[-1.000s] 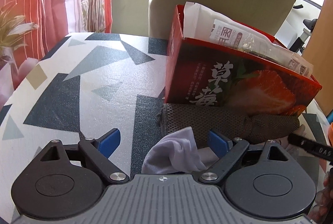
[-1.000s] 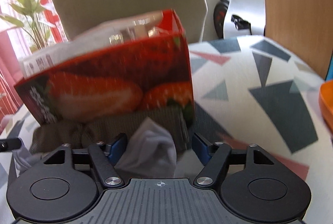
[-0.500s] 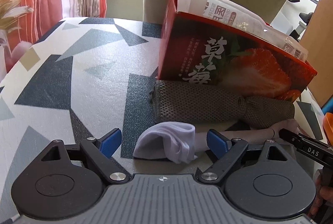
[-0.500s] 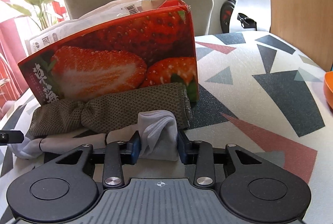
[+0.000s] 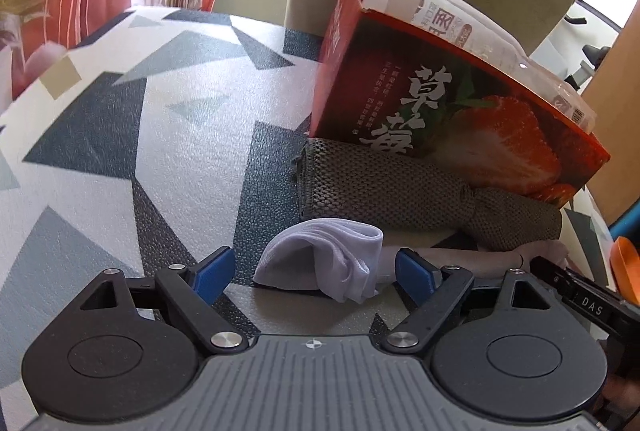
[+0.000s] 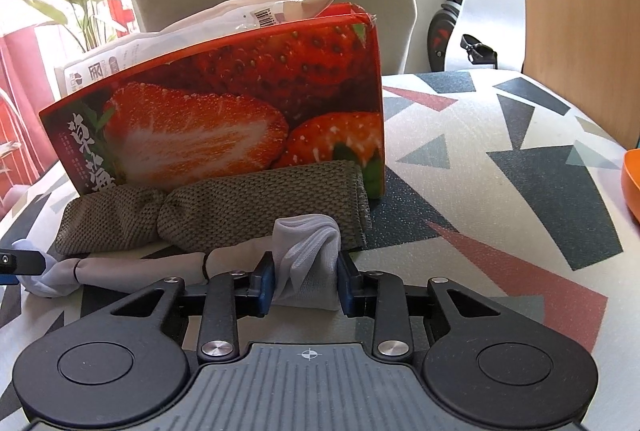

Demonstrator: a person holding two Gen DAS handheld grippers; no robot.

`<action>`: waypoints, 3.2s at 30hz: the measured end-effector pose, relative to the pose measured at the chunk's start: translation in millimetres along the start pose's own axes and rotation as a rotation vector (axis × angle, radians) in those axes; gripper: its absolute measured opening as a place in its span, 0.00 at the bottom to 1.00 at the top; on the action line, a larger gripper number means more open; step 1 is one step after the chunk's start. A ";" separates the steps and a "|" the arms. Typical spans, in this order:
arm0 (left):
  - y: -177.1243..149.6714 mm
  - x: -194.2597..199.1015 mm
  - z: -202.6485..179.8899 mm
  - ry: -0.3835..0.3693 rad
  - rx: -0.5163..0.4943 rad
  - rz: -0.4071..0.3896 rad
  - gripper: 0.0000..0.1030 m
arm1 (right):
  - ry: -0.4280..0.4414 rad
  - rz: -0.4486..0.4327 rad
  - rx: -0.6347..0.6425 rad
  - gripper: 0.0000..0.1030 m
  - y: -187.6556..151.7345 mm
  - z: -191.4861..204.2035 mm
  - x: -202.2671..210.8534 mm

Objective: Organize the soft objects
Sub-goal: 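Close both grippers on the white sleeve cuff, then lift the white sleeve with both grippers over the red box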

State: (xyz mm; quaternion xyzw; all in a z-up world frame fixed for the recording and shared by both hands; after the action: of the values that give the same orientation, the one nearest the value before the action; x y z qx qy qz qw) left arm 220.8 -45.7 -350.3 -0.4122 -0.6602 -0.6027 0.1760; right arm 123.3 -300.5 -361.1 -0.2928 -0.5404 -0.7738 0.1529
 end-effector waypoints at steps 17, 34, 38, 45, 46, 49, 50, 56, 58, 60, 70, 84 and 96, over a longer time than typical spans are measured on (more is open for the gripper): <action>-1.7 -4.9 15.4 -0.037 0.079 -0.026 0.55 | 0.000 0.001 0.010 0.28 -0.3 1.2 -0.8; 1.4 3.7 10.2 0.033 -0.011 -0.049 0.14 | 0.021 0.022 0.025 0.23 4.6 2.3 4.6; 3.1 10.0 7.8 0.043 -0.018 -0.058 0.14 | 0.051 0.003 0.006 0.16 13.2 1.3 15.8; 7.4 25.1 1.3 0.035 -0.046 -0.104 0.14 | 0.082 -0.044 -0.015 0.13 25.6 0.0 37.0; 8.0 27.8 0.0 0.037 -0.049 -0.114 0.14 | 0.087 -0.051 -0.016 0.13 26.9 -0.2 40.2; 9.0 34.3 -4.2 0.043 -0.061 -0.128 0.14 | 0.095 -0.068 -0.010 0.13 29.3 0.4 48.5; 8.9 36.3 -5.7 0.041 -0.065 -0.130 0.14 | 0.095 -0.074 -0.005 0.13 29.8 1.1 51.2; 7.8 46.4 -9.5 0.023 -0.082 -0.137 0.14 | 0.094 -0.092 0.003 0.13 32.0 1.2 61.0; 9.6 48.4 -10.3 0.012 -0.091 -0.136 0.14 | 0.091 -0.097 0.001 0.13 32.8 1.3 63.1; 12.1 50.4 -10.3 -0.013 -0.087 -0.126 0.14 | 0.088 -0.102 0.000 0.13 34.0 1.1 65.6; 28.3 75.4 -25.7 -0.059 -0.233 -0.171 0.14 | 0.099 -0.154 0.056 0.12 52.6 3.7 84.1; 69.0 110.5 -42.1 -0.082 -0.149 -0.191 0.14 | 0.151 -0.241 0.107 0.12 115.9 12.5 113.3; 149.1 127.1 -67.5 -0.078 -0.127 -0.300 0.14 | 0.147 -0.347 0.141 0.12 190.2 18.4 111.2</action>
State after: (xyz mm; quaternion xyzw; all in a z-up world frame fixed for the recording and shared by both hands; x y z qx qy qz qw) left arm 239.8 -76.9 -146.3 -0.3424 -0.6812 -0.6463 0.0321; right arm 146.9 -344.9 -145.8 -0.1266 -0.6230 -0.7682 0.0762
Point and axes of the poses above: each gripper's, at about its wrist camera, not at the fingertips, and x roughly against the way its jaws point, z to its left, y to its top, the point moved 5 cm from there along -x, roughly the way its jaws point, and after that the axes turned 3 degrees about -x, right-handed, at the moved point
